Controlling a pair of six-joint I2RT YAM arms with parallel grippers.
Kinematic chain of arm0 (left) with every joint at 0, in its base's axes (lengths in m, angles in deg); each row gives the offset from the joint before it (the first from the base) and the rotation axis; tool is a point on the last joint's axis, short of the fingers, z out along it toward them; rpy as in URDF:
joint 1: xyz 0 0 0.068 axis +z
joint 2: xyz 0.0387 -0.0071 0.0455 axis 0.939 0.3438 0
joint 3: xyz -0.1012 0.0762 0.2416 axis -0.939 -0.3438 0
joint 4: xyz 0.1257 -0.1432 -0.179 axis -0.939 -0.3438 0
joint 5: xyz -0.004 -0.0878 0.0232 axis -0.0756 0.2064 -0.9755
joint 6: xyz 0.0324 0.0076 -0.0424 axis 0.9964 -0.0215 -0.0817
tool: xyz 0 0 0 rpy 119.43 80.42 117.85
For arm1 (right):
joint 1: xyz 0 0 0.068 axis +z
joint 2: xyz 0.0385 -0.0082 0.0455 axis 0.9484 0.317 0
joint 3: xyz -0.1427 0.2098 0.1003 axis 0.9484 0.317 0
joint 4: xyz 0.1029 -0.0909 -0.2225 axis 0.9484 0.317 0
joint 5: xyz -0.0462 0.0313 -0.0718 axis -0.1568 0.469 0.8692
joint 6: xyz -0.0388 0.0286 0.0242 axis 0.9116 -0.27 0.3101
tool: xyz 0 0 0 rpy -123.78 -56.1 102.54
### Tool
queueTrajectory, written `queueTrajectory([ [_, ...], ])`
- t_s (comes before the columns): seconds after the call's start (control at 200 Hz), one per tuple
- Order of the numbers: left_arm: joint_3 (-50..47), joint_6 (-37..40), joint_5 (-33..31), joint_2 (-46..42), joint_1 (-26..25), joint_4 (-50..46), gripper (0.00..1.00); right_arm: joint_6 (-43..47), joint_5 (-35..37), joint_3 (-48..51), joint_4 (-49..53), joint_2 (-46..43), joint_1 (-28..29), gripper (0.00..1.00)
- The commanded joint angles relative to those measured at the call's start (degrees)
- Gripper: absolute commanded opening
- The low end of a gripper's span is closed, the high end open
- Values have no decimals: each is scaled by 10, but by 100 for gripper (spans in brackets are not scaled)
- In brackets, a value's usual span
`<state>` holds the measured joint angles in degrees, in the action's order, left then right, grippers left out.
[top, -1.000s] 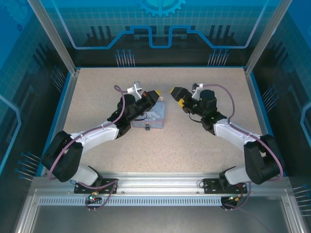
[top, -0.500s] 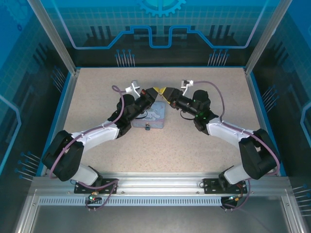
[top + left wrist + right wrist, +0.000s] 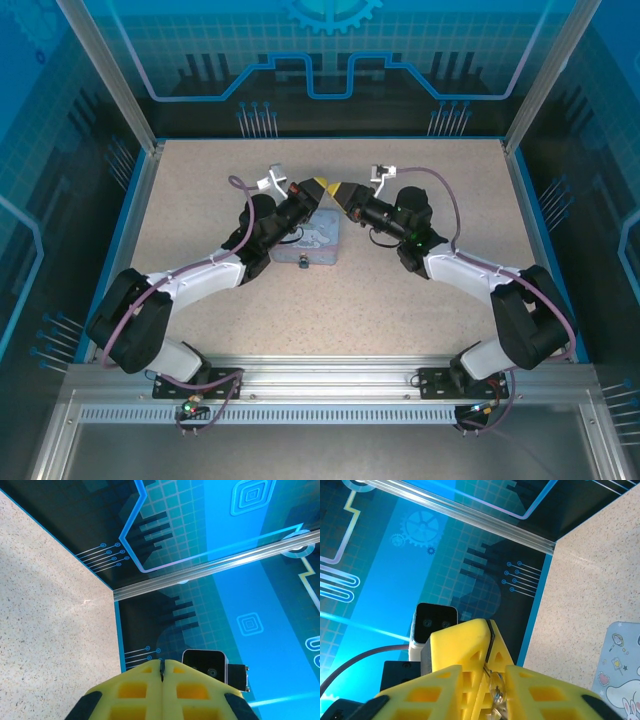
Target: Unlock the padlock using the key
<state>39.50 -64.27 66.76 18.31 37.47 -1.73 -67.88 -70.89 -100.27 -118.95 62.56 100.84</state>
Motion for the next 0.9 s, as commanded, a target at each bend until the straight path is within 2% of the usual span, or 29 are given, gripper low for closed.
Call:
queueTrajectory([
  [0.0, 7, -10, -15, -6, -2, 30, 0, 2, 6, 6, -21, 12, 8, 23],
  [0.25, 9, -9, -16, 0, -2, 32, 0, 2, 0, 4, -22, 22, 8, 21],
  [0.345, 9, -10, -16, 3, -2, 34, 0, 3, 1, 4, -22, 23, 8, 15],
  [0.49, 7, -10, -17, 4, -2, 36, 0, 2, -1, 1, -22, 26, 6, 13],
  [0.735, -2, -13, -18, 3, -4, 38, 0, 4, -5, -2, -15, 24, 1, 0],
  [0.895, -5, -11, -23, -2, -5, 36, 0, 5, -8, -1, -15, 24, 0, 0],
])
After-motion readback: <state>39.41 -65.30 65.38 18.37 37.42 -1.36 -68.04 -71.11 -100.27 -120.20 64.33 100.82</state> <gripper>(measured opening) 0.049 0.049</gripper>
